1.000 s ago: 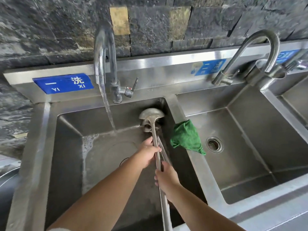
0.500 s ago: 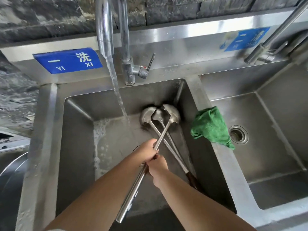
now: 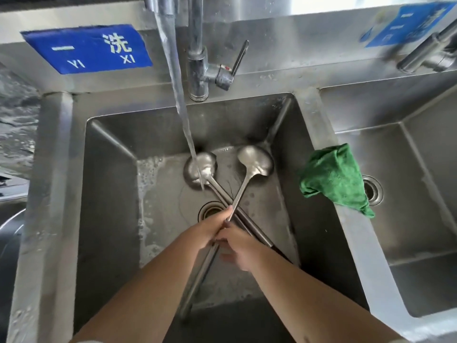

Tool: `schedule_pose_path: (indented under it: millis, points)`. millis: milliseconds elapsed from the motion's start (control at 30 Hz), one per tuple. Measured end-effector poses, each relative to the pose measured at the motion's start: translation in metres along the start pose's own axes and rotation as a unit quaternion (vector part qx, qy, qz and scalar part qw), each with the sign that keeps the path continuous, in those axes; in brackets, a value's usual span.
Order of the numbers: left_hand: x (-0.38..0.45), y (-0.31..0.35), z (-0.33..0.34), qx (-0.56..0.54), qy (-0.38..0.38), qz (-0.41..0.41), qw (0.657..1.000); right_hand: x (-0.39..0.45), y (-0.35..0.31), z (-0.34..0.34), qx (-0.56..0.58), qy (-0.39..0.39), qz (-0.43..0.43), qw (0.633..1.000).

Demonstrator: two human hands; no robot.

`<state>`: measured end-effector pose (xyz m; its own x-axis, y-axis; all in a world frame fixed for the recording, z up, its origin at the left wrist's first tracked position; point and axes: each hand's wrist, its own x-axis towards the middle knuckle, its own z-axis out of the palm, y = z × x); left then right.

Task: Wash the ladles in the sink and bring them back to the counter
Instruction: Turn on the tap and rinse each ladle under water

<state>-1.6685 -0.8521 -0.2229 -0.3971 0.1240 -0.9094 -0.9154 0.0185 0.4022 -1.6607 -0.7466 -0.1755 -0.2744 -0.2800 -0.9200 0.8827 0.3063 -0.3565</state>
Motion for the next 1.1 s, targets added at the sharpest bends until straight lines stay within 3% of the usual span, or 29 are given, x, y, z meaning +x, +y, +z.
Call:
schedule_pose_path:
  millis: [200,333,567,833,1000,1100]
  points:
    - [-0.065,0.038,0.011,0.022,0.048,0.111,0.992,-0.022,-0.040,-0.012,-0.040,0.003,-0.059,0.997]
    - [-0.061,0.042,-0.025,0.025,0.077,0.177,0.981,-0.044,-0.091,-0.026,-0.044,0.031,-0.145,0.988]
    - [-0.140,0.113,-0.063,0.175,0.202,0.280,0.922,-0.094,-0.212,-0.020,-0.080,0.077,-0.325,0.939]
    - [-0.194,0.208,-0.078,0.132,0.256,0.335,0.897,-0.130,-0.286,-0.001,-0.142,0.128,-0.378,0.906]
    - [-0.192,0.239,-0.080,0.154,0.191,0.392,0.887,-0.128,-0.289,0.012,-0.114,0.136,-0.381,0.907]
    - [-0.192,0.243,-0.082,0.166,0.189,0.376,0.892,-0.127,-0.292,0.013,-0.122,0.139,-0.378,0.907]
